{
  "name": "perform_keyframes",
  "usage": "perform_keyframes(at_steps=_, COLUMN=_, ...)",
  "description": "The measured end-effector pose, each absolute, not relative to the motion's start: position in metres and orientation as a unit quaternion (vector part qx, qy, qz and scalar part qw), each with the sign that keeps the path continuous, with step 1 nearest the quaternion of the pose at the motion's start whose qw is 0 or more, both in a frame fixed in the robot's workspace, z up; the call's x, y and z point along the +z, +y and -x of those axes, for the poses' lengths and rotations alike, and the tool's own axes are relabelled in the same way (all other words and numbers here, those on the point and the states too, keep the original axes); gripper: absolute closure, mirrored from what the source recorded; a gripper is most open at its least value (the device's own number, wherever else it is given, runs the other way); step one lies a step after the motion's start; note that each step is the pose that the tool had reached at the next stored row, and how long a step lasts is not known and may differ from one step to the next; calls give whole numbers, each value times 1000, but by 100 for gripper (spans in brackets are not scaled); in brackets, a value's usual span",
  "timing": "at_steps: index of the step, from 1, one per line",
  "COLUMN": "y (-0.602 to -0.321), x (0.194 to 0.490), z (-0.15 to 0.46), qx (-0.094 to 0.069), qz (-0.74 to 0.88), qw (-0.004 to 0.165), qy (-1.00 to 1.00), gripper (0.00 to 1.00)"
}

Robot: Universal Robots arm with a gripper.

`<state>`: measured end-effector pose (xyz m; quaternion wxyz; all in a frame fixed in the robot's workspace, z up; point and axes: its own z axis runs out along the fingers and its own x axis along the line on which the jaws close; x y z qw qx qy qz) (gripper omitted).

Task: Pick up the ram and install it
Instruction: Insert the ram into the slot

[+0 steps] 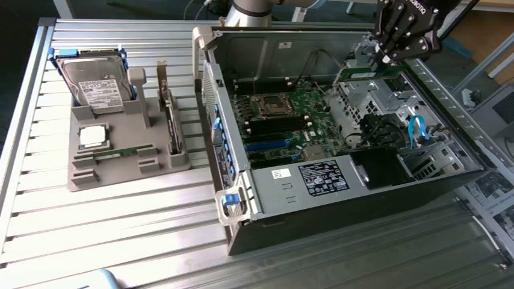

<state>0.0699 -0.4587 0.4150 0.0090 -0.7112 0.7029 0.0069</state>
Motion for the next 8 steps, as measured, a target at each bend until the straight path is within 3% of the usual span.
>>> perform_keyframes(at_steps=8, y=-459, x=414, z=-60, qx=7, qz=711, qw=9, qy=703, gripper=88)
